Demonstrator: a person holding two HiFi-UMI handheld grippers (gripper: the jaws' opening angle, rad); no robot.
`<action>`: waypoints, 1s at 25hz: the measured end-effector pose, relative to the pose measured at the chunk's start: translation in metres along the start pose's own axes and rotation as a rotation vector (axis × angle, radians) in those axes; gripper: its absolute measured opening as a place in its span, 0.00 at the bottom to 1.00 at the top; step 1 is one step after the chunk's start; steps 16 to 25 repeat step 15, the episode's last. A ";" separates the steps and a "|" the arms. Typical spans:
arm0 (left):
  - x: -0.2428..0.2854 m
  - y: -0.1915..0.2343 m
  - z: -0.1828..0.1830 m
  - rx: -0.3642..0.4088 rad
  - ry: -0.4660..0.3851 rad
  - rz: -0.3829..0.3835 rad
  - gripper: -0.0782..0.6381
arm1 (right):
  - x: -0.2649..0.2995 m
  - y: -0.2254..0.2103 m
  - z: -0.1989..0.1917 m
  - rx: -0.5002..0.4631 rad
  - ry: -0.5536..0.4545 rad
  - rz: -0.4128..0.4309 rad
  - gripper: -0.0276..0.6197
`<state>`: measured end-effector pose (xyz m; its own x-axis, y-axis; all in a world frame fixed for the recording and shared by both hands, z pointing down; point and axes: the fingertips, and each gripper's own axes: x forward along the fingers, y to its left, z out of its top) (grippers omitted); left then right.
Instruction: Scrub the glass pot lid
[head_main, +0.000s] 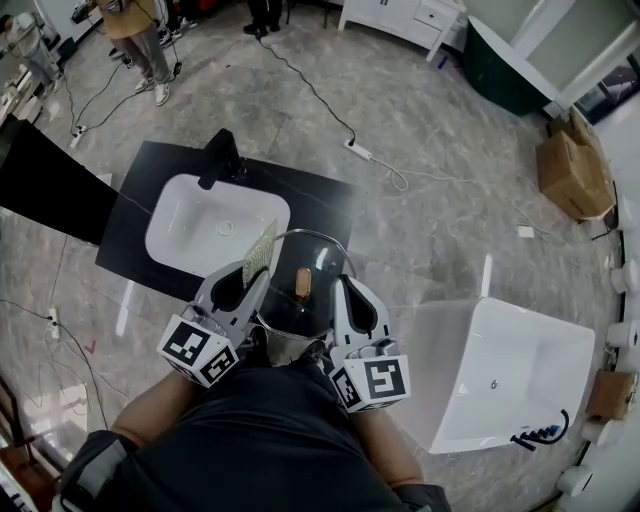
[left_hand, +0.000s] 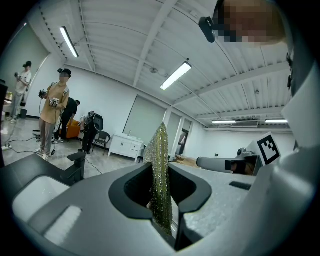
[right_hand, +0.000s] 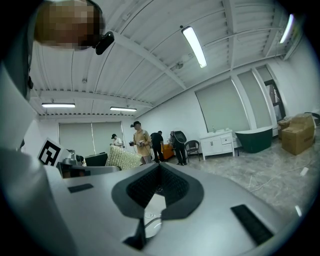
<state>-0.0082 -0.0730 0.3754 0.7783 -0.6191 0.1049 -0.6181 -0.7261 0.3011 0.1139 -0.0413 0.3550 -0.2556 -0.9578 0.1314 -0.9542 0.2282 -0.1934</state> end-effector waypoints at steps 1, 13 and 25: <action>-0.001 0.000 -0.001 -0.002 -0.001 0.001 0.21 | 0.000 0.000 0.000 0.002 -0.001 0.000 0.05; -0.004 -0.004 0.003 0.004 -0.006 -0.004 0.21 | -0.005 0.002 0.001 -0.006 -0.003 -0.005 0.05; -0.006 -0.005 0.003 0.003 -0.004 -0.003 0.21 | -0.007 0.003 0.001 -0.005 0.000 -0.005 0.05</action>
